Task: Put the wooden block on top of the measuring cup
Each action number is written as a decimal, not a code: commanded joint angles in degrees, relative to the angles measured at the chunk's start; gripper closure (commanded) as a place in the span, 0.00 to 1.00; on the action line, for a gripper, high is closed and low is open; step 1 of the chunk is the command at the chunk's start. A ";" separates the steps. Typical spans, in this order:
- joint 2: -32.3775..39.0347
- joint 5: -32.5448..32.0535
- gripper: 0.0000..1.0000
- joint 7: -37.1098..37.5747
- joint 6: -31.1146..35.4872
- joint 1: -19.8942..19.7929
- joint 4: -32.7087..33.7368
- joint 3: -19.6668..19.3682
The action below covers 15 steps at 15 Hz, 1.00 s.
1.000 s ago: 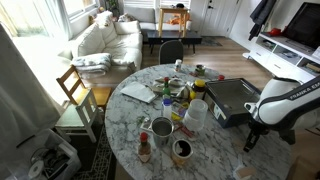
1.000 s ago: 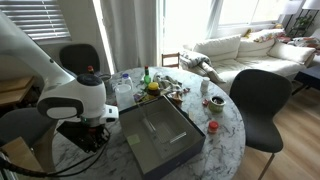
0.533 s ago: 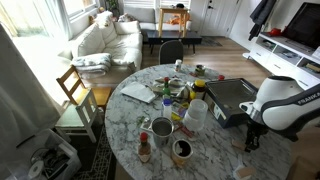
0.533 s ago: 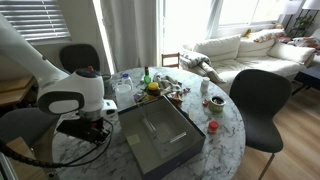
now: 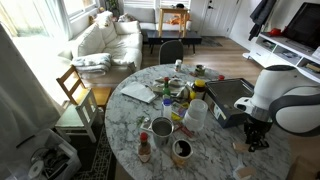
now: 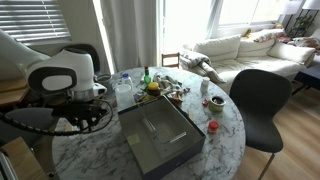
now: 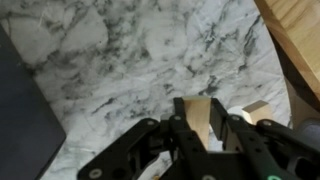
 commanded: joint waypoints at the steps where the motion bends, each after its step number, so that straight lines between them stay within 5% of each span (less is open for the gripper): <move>1: -3.93 2.30 0.93 -9.08 -4.71 3.79 -0.84 -0.23; 7: -3.16 2.76 0.93 -17.32 -11.90 7.06 -0.19 0.51; 15: -2.49 2.35 0.93 -16.72 -9.81 8.19 -0.43 2.07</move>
